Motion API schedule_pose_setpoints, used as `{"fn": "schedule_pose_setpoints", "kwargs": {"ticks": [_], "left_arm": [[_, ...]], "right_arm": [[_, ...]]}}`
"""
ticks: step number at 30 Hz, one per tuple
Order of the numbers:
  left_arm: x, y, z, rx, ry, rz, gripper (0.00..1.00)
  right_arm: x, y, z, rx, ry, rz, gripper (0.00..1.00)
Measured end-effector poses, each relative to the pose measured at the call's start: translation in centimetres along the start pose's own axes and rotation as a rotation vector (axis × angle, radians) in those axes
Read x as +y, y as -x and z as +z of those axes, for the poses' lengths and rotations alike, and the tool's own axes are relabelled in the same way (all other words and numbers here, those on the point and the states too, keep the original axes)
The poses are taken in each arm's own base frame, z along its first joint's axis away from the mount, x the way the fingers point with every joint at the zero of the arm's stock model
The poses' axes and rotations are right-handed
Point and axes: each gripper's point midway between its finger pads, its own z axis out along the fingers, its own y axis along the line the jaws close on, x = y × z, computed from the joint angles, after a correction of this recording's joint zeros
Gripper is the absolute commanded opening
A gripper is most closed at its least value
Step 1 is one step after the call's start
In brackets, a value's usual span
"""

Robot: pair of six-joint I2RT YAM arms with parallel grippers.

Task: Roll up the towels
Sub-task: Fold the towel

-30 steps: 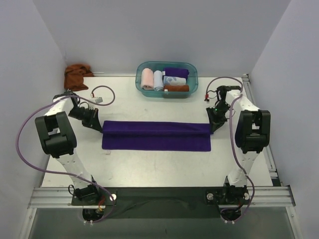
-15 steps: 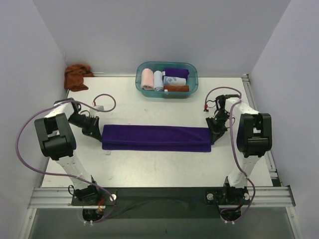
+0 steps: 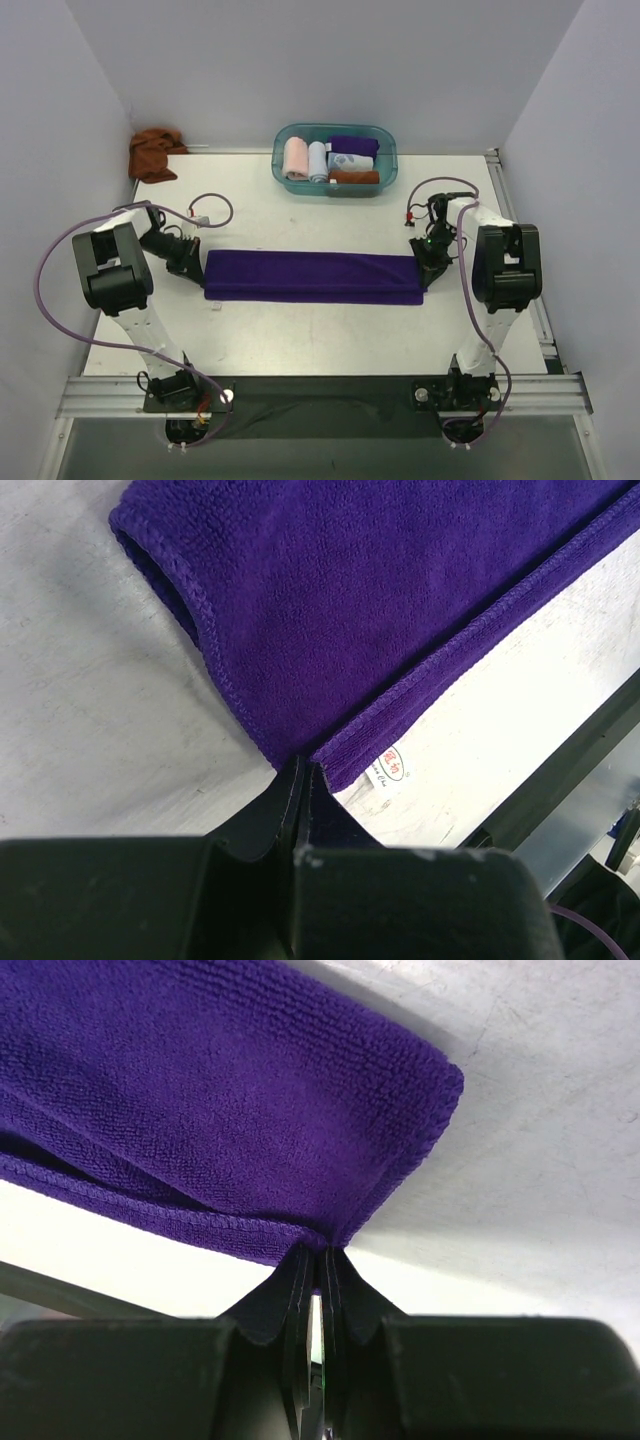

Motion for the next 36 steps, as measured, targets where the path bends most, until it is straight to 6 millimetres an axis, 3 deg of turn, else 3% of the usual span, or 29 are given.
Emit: {"fn": "schedule_pose_setpoints", "kwargs": {"ticks": [4, 7, 8, 14, 17, 21, 28, 32, 36], "left_arm": [[-0.1, -0.1, 0.0, 0.002, -0.003, 0.017, 0.02], [-0.4, -0.4, -0.1, 0.007, -0.017, 0.047, 0.14], [-0.6, -0.7, -0.1, 0.011, -0.024, 0.062, 0.16], [-1.7, -2.0, -0.6, 0.036, -0.049, 0.125, 0.35], [-2.4, -2.4, -1.2, 0.043, -0.061, 0.186, 0.40], [-3.7, -2.4, -2.6, 0.014, -0.067, 0.286, 0.41], [-5.6, -0.8, -3.0, -0.058, -0.096, 0.341, 0.40], [-5.8, 0.4, -2.3, -0.079, -0.085, 0.326, 0.40], [-5.3, 1.7, -1.6, -0.097, -0.052, 0.316, 0.40]], "right_arm": [[0.0, 0.0, -0.4, -0.011, -0.003, -0.011, 0.04], [0.1, 0.0, -1.0, -0.029, -0.008, -0.031, 0.19], [0.2, 0.0, -1.2, -0.035, -0.010, -0.040, 0.28], [0.2, -1.9, -2.0, -0.040, -0.033, -0.117, 0.35], [0.1, -2.9, -2.6, -0.033, -0.051, -0.159, 0.34], [0.4, -2.7, -3.8, -0.064, -0.050, -0.185, 0.33], [2.9, 1.8, -6.2, -0.179, -0.040, -0.188, 0.27], [4.0, 3.3, -3.9, -0.141, -0.036, -0.195, 0.22], [4.1, 1.9, -0.4, -0.035, -0.034, -0.187, 0.19]]}}
